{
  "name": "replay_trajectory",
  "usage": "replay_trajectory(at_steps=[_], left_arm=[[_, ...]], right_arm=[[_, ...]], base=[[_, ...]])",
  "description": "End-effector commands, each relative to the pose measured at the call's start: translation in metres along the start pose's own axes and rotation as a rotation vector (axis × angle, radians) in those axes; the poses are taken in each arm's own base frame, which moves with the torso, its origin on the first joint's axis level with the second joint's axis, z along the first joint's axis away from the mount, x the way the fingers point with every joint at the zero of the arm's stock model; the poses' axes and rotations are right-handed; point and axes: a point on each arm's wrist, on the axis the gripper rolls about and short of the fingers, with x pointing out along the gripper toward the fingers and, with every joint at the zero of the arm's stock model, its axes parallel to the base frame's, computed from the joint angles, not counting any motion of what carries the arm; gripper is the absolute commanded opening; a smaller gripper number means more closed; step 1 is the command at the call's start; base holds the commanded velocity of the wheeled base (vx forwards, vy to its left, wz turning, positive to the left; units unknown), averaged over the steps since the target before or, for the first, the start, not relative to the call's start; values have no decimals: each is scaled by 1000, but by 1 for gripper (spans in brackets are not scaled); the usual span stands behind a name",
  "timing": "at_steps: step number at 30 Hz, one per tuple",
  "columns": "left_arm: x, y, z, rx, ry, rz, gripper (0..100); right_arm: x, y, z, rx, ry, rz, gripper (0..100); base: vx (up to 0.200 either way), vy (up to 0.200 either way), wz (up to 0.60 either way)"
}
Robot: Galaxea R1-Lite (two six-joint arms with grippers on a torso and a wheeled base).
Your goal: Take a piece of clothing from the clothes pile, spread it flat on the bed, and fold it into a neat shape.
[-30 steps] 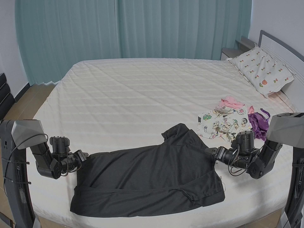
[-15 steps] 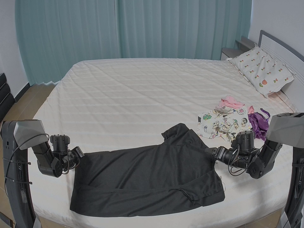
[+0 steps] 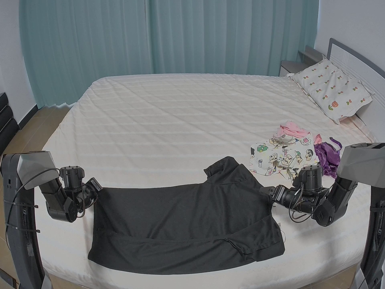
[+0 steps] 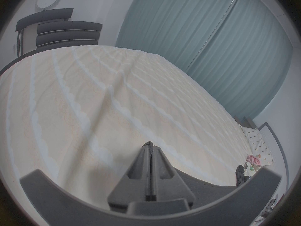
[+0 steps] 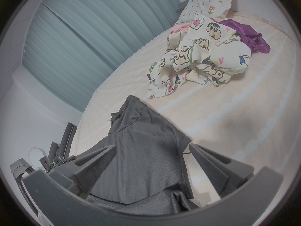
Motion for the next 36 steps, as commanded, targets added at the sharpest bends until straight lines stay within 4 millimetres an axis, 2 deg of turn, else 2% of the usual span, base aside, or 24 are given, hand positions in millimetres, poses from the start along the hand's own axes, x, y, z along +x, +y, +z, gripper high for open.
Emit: replay_trajectory(at_steps=[1,5,7,12,15,19,23,24,26,36], left_arm=[[4,5,-4,-3,8,11,0],[4,6,-4,-4,12,12,0],[4,7,-3,-9,11,13,0],[3,7,-2,-13,14,7,0],[3,8,-3,-17,17,9,0],[3,8,-3,-63,17,8,0],[2,9,-4,-74,22,11,0],[2,9,-4,-74,22,11,0],[2,10,-4,-74,24,13,0],[1,10,-5,-73,28,14,0]], right_arm=[[0,1,1,-2,-12,8,100],[2,10,7,-15,-50,40,100],[15,23,18,-30,-83,76,100],[49,36,23,-85,-50,60,100],[72,37,21,-167,-42,55,100],[89,35,19,-284,-35,46,100],[113,34,22,-325,-11,22,100],[113,34,22,-325,-11,22,100],[126,35,29,-329,-25,26,100],[150,33,40,-327,-81,62,100]], base=[[0,0,0],[0,0,0],[0,0,0],[0,0,0],[0,0,0],[0,0,0],[0,0,0],[0,0,0],[0,0,0],[0,0,0]])
